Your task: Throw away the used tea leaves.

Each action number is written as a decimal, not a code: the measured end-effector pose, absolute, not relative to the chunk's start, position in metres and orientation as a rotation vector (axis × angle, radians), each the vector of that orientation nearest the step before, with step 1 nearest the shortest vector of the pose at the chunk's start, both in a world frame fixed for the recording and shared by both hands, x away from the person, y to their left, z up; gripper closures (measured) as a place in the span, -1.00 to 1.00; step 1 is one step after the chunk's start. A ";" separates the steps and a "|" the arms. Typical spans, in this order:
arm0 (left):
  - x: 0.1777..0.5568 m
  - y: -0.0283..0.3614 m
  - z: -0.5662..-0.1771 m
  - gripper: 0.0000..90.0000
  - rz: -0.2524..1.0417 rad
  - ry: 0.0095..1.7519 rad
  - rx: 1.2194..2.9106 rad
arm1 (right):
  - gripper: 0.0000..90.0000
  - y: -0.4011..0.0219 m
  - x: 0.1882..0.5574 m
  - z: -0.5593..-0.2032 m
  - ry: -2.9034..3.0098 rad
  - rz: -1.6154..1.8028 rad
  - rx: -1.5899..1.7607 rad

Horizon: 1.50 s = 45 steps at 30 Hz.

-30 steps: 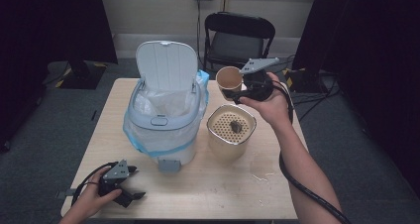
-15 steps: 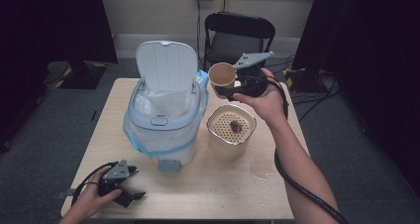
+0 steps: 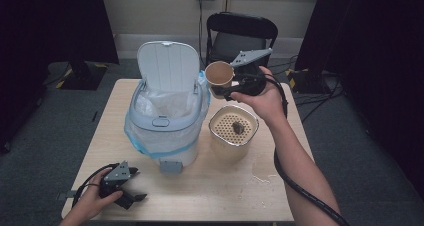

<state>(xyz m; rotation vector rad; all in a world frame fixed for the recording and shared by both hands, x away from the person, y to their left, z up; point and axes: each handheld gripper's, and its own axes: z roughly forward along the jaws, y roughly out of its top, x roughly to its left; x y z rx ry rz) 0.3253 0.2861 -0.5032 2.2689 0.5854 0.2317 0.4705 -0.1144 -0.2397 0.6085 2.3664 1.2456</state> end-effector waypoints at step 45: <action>0.325 0.286 -0.503 -0.97 0.231 0.587 2.267 | -0.20 -0.065 0.459 -0.224 2.434 1.357 0.508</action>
